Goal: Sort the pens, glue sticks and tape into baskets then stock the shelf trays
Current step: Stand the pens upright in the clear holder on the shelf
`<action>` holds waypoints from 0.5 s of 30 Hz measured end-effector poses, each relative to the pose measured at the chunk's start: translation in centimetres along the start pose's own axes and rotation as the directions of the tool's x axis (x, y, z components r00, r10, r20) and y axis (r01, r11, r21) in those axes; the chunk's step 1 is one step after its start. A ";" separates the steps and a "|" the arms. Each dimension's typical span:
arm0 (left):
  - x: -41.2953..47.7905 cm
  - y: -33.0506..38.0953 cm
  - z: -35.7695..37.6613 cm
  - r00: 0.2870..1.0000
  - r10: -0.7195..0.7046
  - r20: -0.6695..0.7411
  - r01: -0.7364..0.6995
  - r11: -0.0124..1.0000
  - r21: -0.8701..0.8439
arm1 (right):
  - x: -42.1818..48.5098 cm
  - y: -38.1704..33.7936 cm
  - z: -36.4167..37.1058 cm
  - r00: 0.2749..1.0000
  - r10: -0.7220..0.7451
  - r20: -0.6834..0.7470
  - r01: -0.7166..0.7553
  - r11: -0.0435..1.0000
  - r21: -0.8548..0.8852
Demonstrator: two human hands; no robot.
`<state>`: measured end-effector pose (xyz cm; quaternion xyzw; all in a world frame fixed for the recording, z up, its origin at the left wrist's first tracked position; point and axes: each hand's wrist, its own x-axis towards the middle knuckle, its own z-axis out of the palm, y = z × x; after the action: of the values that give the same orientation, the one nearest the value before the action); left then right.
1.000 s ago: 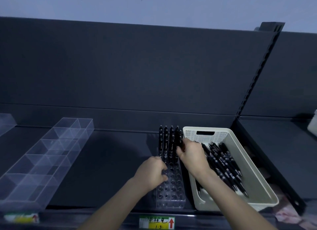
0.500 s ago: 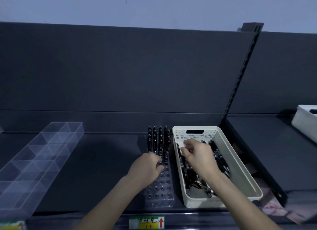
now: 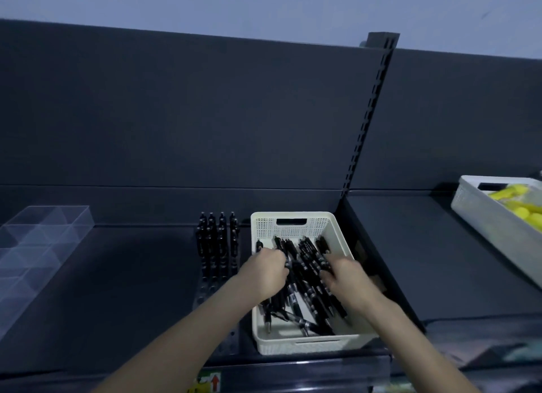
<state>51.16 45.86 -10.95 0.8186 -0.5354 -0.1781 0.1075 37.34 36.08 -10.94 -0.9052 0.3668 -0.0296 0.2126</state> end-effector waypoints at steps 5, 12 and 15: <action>3.0 1.8 2.0 0.972 -0.197 0.127 0.184 0.977 0.107 | 1.2 -0.3 2.4 0.985 0.061 0.163 -0.033 0.985 -0.168; 5.0 2.1 2.9 0.965 -0.241 0.099 0.234 0.969 0.076 | 3.0 -0.7 3.3 0.981 0.170 0.091 -0.137 0.947 -0.291; 5.2 2.0 3.0 0.959 -0.265 0.100 0.262 0.964 0.044 | 3.3 -0.3 3.2 0.961 0.255 0.106 -0.225 0.946 -0.234</action>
<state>50.17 40.31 -13.89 0.8735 -0.4293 -0.2256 0.0422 40.62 35.21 -14.11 -0.8715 0.4602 0.0987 0.1376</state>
